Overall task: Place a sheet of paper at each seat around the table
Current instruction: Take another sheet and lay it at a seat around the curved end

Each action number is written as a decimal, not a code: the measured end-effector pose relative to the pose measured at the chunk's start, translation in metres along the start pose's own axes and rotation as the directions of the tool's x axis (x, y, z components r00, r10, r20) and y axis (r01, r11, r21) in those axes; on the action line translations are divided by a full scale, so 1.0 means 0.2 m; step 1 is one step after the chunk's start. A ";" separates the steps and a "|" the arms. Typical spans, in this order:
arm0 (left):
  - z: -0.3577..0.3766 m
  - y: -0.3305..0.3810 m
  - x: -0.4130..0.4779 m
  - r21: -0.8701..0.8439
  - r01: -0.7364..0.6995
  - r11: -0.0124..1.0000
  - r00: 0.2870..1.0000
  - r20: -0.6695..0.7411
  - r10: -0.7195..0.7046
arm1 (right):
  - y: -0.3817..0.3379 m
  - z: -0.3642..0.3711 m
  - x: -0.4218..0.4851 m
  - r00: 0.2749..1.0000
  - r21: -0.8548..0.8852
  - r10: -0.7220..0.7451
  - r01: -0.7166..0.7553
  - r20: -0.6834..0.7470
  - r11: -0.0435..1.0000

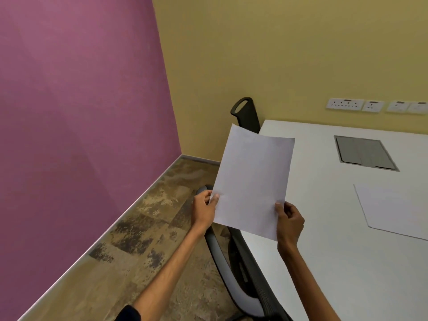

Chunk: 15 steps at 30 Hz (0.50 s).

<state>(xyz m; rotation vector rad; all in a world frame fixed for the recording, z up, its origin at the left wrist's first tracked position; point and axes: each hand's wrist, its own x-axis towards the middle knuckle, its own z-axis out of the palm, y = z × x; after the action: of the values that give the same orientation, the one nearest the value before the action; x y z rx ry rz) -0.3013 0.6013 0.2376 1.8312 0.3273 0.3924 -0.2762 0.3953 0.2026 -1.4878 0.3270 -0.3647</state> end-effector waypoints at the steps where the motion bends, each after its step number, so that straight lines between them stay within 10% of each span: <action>1: 0.00 -0.01 0.07 0.002 -0.002 1.000 1.000 0.023 0.002 | 0.00 0.03 0.02 1.000 -0.001 0.004 -0.004 -0.007 1.000; 15: 0.28 -0.10 0.99 -0.128 0.032 0.991 0.804 0.593 0.051 | 0.05 0.20 0.25 0.943 0.046 0.069 -0.058 -0.324 0.997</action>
<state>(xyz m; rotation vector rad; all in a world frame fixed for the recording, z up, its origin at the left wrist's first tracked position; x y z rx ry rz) -0.0992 0.6410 0.2241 1.7247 -0.1466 -0.1691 -0.2131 0.4101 0.1952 -1.3767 0.6277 -0.5639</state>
